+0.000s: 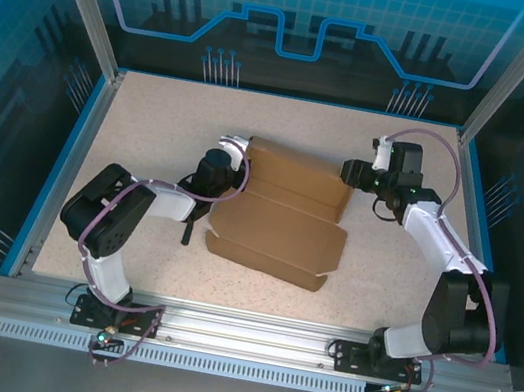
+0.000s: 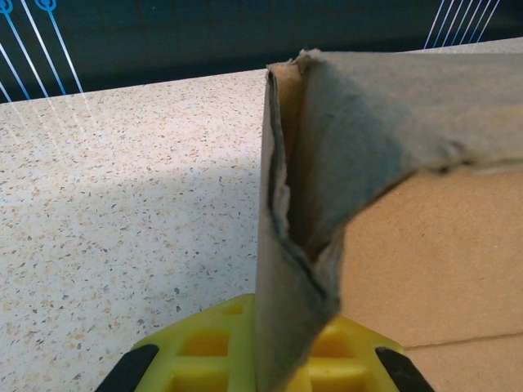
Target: Fold the paper box
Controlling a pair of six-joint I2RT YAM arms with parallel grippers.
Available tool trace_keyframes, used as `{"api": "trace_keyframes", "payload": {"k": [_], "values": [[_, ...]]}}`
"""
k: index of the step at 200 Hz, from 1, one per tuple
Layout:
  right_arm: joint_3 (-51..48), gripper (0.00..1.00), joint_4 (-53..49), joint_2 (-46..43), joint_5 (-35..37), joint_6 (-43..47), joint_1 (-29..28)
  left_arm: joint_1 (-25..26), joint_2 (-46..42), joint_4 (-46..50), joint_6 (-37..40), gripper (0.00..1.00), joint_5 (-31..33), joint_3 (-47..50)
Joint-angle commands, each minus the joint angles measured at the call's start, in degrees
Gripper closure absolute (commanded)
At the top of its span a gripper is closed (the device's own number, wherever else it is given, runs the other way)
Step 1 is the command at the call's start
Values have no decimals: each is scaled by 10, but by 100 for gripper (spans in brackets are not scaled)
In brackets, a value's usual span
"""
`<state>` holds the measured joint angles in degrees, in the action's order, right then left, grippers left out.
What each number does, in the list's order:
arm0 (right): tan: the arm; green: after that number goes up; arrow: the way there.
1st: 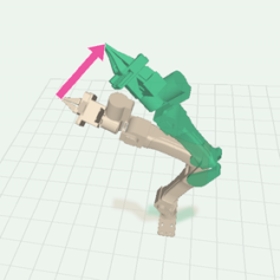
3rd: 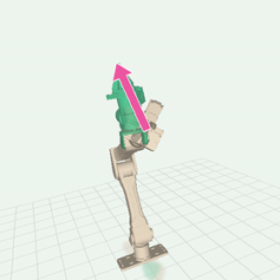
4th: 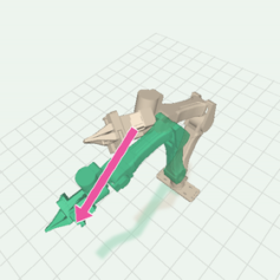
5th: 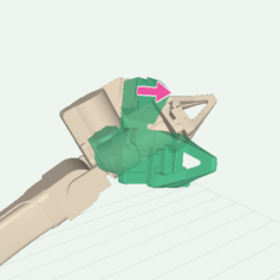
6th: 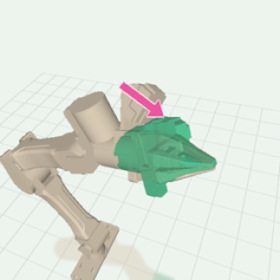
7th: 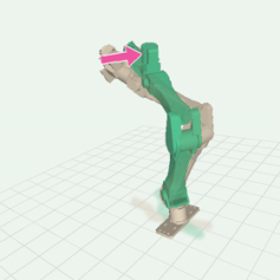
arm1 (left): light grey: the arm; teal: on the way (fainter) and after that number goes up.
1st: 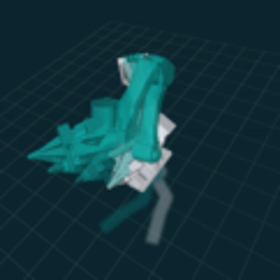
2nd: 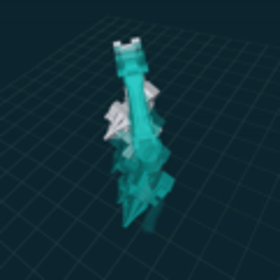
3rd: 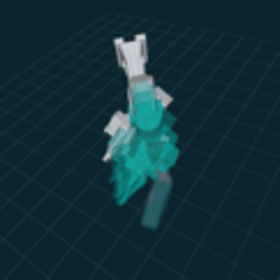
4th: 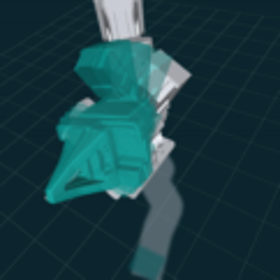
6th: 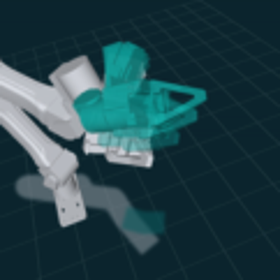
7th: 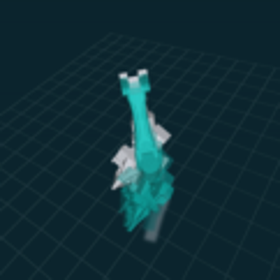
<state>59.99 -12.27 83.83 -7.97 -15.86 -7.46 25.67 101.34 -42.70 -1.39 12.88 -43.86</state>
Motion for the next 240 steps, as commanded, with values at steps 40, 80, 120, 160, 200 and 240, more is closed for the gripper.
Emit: {"api": "trace_keyframes", "payload": {"k": [40, 80, 120, 160, 200, 240], "values": [[66, 22, -90, -57, 21, 13, -26, 1, -37, 51, -50, 100, 40, -8], [52, 20, -145, -121, 57, -14, -42, -6, -78, 181, -120, 100, 58, -34], [5, 18, -179, -170, 24, -55, -71, -42, -116, 278, -213, 100, 23, -60], [6, 16, -243, -194, -11, -57, -97, -74, -130, 389, -274, 100, 21, -118], [-12, 15, -256, -210, -52, -72, -103, -115, -167, 413, -369, 100, 8, -114], [-47, 17, -216, -186, -89, -76, -128, -133, -176, 466, -461, 100, 5, -134]]}}
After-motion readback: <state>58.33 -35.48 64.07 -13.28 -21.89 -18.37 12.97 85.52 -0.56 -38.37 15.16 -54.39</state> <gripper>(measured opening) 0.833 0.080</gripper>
